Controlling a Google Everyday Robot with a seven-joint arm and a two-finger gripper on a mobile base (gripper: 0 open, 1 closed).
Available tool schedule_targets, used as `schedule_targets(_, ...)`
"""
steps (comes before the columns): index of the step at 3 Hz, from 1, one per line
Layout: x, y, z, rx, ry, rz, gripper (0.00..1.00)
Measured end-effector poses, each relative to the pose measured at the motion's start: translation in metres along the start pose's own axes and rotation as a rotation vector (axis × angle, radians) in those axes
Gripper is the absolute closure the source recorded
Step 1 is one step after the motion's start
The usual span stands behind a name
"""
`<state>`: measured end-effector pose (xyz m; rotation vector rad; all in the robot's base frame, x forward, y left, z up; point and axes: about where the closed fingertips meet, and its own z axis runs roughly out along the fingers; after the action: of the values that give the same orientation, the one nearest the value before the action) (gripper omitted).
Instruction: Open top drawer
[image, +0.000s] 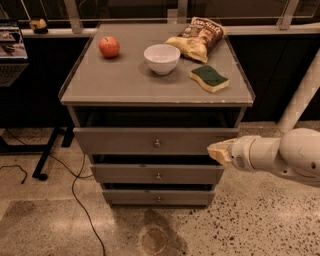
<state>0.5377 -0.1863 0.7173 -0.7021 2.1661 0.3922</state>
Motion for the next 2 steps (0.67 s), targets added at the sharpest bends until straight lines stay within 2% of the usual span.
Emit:
schedule_targets(1,-0.002,-0.006,0.012,0.033,-0.052,0.034,1.0)
schedule_targets(2,-0.015,-0.023,0.034,0.08,-0.165,0.068,1.0)
